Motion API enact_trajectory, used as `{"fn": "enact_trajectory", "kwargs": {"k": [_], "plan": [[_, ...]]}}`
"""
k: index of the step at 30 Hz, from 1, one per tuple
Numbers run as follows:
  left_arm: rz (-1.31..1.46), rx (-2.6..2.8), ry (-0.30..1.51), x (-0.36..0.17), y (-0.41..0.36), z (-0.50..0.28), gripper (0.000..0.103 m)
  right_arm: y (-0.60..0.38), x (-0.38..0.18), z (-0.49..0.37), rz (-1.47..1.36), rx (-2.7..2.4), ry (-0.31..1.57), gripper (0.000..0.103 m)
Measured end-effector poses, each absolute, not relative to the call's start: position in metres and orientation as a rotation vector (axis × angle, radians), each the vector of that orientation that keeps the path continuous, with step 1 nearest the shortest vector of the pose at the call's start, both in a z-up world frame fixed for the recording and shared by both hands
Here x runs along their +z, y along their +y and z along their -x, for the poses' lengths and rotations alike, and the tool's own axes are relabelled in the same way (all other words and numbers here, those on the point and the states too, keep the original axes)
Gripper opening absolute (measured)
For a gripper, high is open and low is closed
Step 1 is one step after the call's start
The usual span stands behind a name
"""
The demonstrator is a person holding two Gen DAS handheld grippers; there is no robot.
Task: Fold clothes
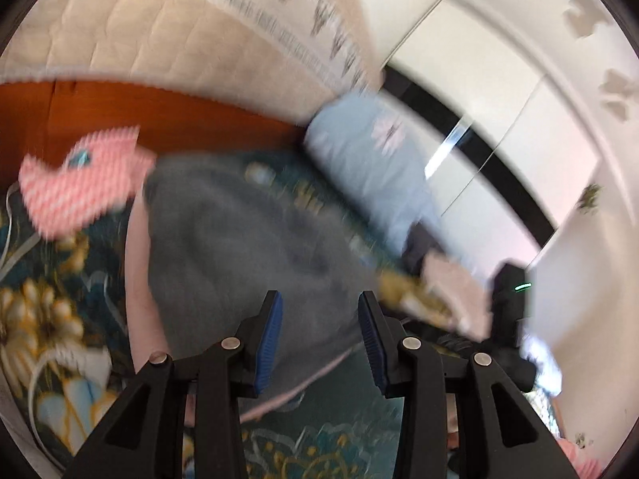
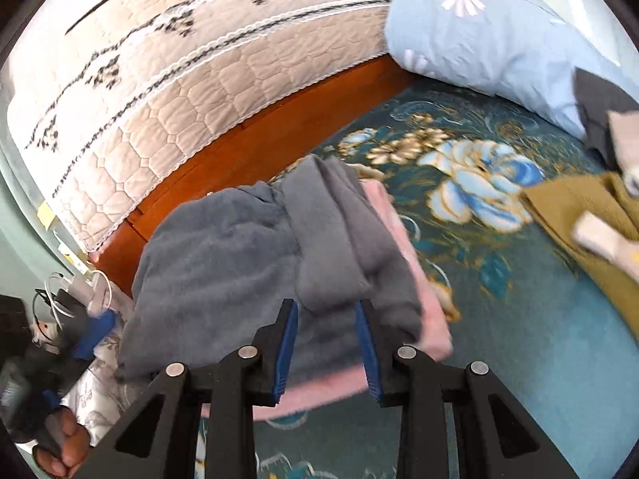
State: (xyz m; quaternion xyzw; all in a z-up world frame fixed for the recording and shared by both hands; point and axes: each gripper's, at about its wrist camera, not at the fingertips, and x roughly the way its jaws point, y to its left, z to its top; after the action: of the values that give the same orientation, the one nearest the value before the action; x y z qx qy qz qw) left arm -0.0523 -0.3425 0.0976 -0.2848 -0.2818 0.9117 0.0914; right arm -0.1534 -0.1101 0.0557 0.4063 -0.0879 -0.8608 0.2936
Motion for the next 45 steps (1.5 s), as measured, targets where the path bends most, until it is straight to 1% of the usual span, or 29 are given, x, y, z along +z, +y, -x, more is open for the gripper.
{"fn": "enact_trajectory", "kwargs": {"k": [2, 4, 9, 12, 15, 19, 21, 22, 23, 26, 28, 30, 32, 33, 37, 40, 41, 45], "plan": [[0.987, 2.701, -0.851, 0.083, -0.338, 0.064, 0.040, -0.096, 0.050, 0.147, -1.095, -2.288, -0.264, 0.033], [1.047, 2.697, -0.869, 0.072, -0.335, 0.068, 0.040, -0.084, 0.043, 0.141, -1.110, -2.288, -0.277, 0.034], [1.123, 2.795, -0.790, 0.074, -0.315, 0.063, 0.040, -0.063, 0.014, 0.124, -1.172, -2.281, -0.250, 0.037], [1.169, 2.856, -0.766, 0.079, -0.300, 0.061, 0.041, -0.060, 0.001, 0.116, -1.221, -2.278, -0.183, 0.037], [1.204, 2.914, -0.803, 0.079, -0.286, 0.059, 0.042, -0.061, -0.003, 0.105, -1.208, -2.284, -0.089, 0.038], [1.253, 3.013, -0.723, 0.063, -0.264, 0.040, 0.042, -0.074, -0.005, 0.093, -1.169, -2.292, 0.013, 0.041], [1.278, 3.062, -0.680, 0.055, -0.253, 0.030, 0.048, -0.085, -0.007, 0.088, -1.154, -2.293, 0.058, 0.042], [1.290, 3.087, -0.658, 0.052, -0.247, 0.025, 0.049, -0.092, -0.009, 0.086, -1.139, -2.296, 0.087, 0.042], [1.302, 3.111, -0.636, 0.048, -0.242, 0.020, 0.049, -0.097, -0.010, 0.084, -1.126, -2.299, 0.107, 0.044], [1.339, 3.182, -0.565, 0.036, -0.225, 0.006, 0.051, -0.109, -0.012, 0.076, -1.089, -2.307, 0.158, 0.056], [1.362, 3.229, -0.516, 0.028, -0.214, -0.004, 0.054, -0.114, -0.015, 0.073, -1.068, -2.336, 0.191, 0.058], [1.325, 3.238, -0.566, 0.025, -0.216, -0.010, 0.063, -0.115, -0.018, 0.073, -1.067, -2.368, 0.205, 0.058], [1.326, 3.224, -0.616, 0.021, -0.220, -0.016, 0.070, -0.115, -0.023, 0.076, -1.088, -2.382, 0.199, 0.059], [1.319, 3.230, -0.614, 0.021, -0.221, -0.015, 0.071, -0.116, -0.024, 0.076, -1.096, -2.387, 0.201, 0.060], [1.318, 3.268, -0.577, 0.024, -0.224, -0.010, 0.073, -0.124, -0.028, 0.078, -1.102, -2.404, 0.249, 0.062], [1.376, 3.231, -0.603, 0.019, -0.230, -0.002, 0.074, -0.131, -0.030, 0.079, -1.108, -2.423, 0.292, 0.063], [1.397, 3.206, -0.621, 0.016, -0.233, 0.000, 0.076, -0.133, -0.032, 0.079, -1.116, -2.426, 0.302, 0.064], [1.382, 3.188, -0.584, 0.017, -0.235, 0.006, 0.078, -0.128, -0.037, 0.081, -1.129, -2.419, 0.261, 0.068]]}}
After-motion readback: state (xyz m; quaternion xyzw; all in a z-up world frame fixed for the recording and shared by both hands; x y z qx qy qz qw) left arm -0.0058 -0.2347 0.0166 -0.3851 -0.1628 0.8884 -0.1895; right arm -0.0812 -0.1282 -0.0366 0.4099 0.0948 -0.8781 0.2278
